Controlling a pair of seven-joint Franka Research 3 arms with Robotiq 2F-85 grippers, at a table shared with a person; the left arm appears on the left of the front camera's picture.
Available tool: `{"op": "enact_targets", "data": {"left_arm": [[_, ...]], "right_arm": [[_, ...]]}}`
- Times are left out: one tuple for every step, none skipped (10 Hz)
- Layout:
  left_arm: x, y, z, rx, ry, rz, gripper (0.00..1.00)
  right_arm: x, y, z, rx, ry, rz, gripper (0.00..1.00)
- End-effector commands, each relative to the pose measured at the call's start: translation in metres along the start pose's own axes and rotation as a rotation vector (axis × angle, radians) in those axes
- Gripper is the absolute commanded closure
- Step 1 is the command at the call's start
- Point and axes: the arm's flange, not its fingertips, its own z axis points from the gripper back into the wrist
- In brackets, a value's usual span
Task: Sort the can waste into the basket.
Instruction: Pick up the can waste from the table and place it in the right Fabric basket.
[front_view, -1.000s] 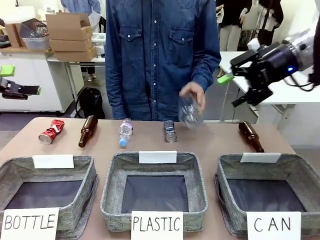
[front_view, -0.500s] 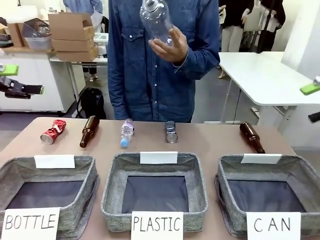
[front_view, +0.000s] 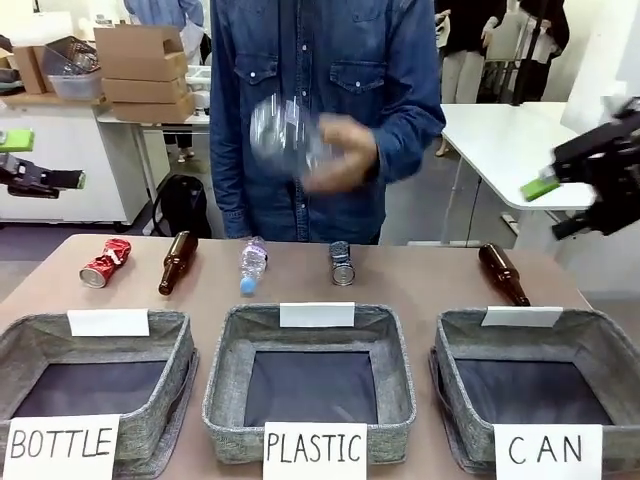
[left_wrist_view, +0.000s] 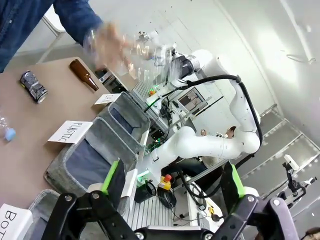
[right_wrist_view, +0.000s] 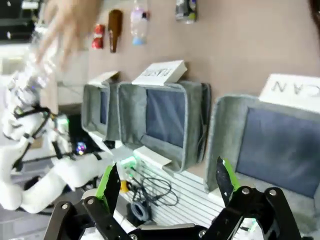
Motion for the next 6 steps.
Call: {"op": "enact_targets", "data": {"left_arm": [[0.002, -0.002, 0.000, -0.019, -0.013, -0.027, 0.00], [0.002, -0.002, 0.000, -0.019, -0.013, -0.027, 0.00], [0.002, -0.002, 0.000, -0.019, -0.013, -0.027, 0.00], [0.002, -0.002, 0.000, -0.019, -0.013, -0.027, 0.00], [0.002, -0.002, 0.000, -0.019, -0.013, -0.027, 0.00], [0.002, -0.002, 0.000, -0.019, -0.013, -0.027, 0.00]], "right_arm": [[0.025, -0.002, 0.012, 0.026, 0.009, 0.005, 0.00], [0.010, -0.012, 0.028, 0.030, -0.024, -0.013, 0.00], [-0.009, -0.025, 0.042, 0.015, -0.050, -0.042, 0.00], [-0.025, -0.034, 0.051, 0.019, -0.100, -0.081, 0.00], [-0.032, -0.037, 0.053, 0.007, -0.121, -0.096, 0.00], [-0.030, -0.034, 0.051, 0.011, -0.124, -0.080, 0.00]]}}
